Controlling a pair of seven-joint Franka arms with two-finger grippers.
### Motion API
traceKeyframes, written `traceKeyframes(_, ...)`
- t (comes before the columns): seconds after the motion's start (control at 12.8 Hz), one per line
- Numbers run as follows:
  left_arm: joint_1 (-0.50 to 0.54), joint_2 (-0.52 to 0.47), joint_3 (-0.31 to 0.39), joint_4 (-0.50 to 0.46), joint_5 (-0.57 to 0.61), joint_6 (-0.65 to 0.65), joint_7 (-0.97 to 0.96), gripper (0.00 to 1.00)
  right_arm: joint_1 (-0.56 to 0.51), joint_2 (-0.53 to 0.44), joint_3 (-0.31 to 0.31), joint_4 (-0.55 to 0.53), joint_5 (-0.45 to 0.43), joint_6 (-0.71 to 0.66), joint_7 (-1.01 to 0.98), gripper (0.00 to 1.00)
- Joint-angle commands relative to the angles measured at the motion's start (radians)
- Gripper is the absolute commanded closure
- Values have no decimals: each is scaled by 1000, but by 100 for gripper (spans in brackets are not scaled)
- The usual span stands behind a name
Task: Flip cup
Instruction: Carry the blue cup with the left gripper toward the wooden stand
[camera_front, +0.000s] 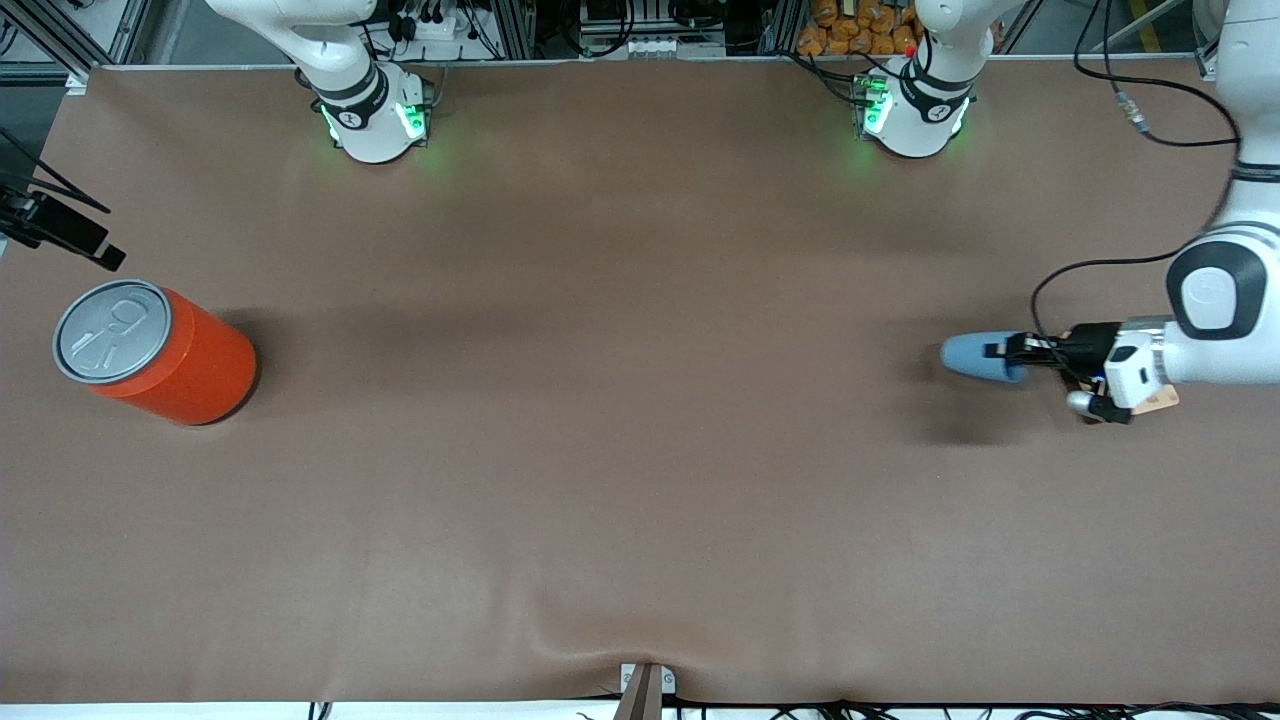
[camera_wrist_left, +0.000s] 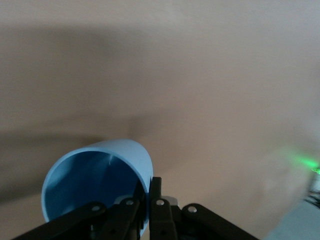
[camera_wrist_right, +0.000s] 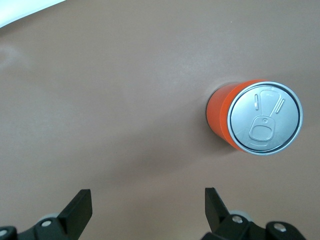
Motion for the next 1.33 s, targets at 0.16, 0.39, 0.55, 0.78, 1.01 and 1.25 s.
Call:
traceKeyframes(0.16, -30, -9, -36, 67, 191, -22, -241, 100, -10, -11, -2, 4, 16, -13, 6, 0)
traceKeyframes(0.39, -34, -7, -50, 66, 173, -22, -276, 100, -16, -17, -2, 4, 10, -24, -3, 0)
traceKeyframes(0.55, -36, -9, -67, 64, 171, -22, -316, 100, -19, -16, -2, 4, 10, -24, -5, 0)
traceKeyframes(0.78, -47, -9, -73, 63, 171, -17, -376, 100, -18, -11, -2, 4, 10, -21, -5, 0)
traceKeyframes(1.01, -82, -12, -73, 66, 184, -11, -498, 100, -16, -8, 0, 3, 10, -16, -5, 0)
traceKeyframes(1.25, -96, -16, -73, 63, 205, 4, -549, 100, -15, -8, 0, 3, 10, -16, -3, 0)
